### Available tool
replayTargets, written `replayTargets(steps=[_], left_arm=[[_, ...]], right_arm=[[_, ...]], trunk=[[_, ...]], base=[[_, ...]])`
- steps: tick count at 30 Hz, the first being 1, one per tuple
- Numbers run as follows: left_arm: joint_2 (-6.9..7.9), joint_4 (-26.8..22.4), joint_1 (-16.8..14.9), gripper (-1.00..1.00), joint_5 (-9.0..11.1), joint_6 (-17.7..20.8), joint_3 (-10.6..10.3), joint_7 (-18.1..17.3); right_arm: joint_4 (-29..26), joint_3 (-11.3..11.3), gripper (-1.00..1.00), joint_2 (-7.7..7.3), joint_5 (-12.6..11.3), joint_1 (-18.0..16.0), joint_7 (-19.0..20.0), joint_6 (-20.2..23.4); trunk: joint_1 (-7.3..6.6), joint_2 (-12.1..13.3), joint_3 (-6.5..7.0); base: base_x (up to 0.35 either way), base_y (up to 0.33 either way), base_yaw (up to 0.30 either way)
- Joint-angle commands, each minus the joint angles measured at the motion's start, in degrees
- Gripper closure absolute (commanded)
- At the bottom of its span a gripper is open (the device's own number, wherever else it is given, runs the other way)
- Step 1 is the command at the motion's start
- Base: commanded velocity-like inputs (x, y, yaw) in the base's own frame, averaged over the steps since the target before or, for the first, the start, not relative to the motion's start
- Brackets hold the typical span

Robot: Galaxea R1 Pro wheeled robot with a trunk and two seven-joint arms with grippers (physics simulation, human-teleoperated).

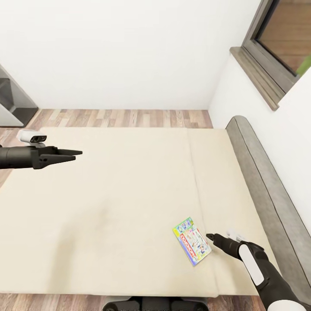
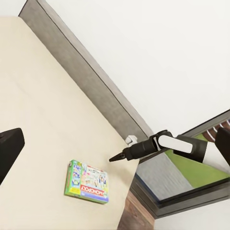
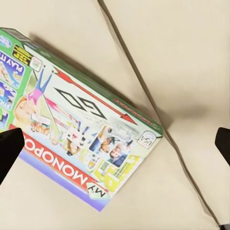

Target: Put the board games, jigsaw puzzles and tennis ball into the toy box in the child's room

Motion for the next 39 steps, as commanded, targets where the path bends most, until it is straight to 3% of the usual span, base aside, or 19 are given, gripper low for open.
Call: replayTargets(steps=[1,16,25,39], left_arm=[[0.02,0.0,0.0,-1.00,0.0,0.6,0.0,-0.2],[0.02,0.0,0.0,-1.00,-0.1,0.6,0.0,-0.2],[-0.01,0.0,0.0,-1.00,-0.1,0.6,0.0,-0.2],[-0.06,0.0,0.0,-1.00,-0.1,0.6,0.0,-0.2]], right_arm=[[-0.1,-0.1,-1.00,0.01,-0.2,0.0,-0.1,0.3],[-0.3,0.0,-1.00,0.10,-0.3,0.0,0.3,0.4],[-0.4,-0.1,-1.00,-0.09,-0.2,0.0,6.6,0.2],[-0.3,-0.1,-1.00,-0.34,-0.1,0.0,7.6,-0.1]], trunk=[[0.02,-0.1,-0.17],[0.02,-0.1,-1.51],[0.02,-0.1,-1.68],[0.02,-0.1,-1.69]], base=[[0.000,0.000,0.000],[0.000,0.000,0.000],[0.000,0.000,0.000],[0.000,0.000,0.000]])
